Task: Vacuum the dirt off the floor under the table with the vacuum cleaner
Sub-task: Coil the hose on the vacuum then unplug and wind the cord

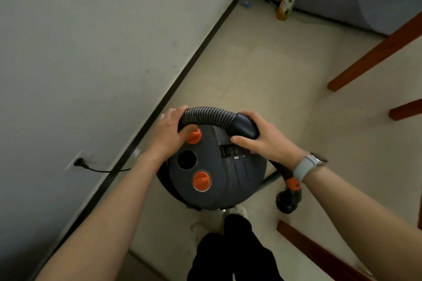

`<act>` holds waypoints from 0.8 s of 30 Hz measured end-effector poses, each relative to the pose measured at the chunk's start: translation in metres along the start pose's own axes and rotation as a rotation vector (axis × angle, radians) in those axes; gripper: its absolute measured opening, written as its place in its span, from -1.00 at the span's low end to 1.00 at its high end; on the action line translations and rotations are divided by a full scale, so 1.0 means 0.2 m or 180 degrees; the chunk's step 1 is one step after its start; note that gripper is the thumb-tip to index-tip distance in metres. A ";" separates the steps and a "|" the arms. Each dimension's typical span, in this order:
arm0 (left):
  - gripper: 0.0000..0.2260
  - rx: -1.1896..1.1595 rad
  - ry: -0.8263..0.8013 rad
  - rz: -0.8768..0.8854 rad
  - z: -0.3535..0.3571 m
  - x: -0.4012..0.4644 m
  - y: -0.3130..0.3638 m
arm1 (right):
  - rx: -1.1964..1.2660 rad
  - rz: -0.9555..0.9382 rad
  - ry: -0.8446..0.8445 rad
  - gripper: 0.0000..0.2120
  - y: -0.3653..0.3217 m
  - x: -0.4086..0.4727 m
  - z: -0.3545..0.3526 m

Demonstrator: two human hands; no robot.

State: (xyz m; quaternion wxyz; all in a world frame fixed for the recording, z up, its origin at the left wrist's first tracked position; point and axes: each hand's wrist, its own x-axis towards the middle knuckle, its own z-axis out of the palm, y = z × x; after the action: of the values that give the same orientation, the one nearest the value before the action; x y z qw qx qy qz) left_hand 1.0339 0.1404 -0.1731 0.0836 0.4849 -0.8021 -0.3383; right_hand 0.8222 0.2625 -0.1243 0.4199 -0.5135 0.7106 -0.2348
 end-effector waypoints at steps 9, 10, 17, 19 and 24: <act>-0.57 0.0395 0.0403 0.0852 0.01 0.43 0.46 | 0.0997 0.0305 0.1582 -0.63 0.13 0.07 -0.24; -0.56 0.0401 0.0112 0.0854 0.06 0.47 0.46 | 0.1030 0.0419 0.1642 -0.64 0.21 0.06 -0.24; -0.55 0.1187 -0.0801 0.0493 0.48 0.61 0.24 | 0.1328 0.1172 0.1676 -0.61 0.75 -0.03 -0.12; -0.57 0.1302 -0.0791 0.0448 0.57 0.66 0.26 | 0.1477 0.1352 0.1524 -0.57 0.86 -0.02 -0.08; -0.61 0.1555 -0.0932 0.0766 0.70 0.77 0.36 | 0.1539 0.1599 0.0784 -0.68 1.02 -0.06 -0.04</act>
State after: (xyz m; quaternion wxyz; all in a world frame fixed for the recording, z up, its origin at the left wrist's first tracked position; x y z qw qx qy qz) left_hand 0.8388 0.0983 -0.2636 -0.1124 0.3383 -0.9149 -0.1895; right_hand 0.7078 0.3467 -0.2711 0.4850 -0.1768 0.7837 -0.3456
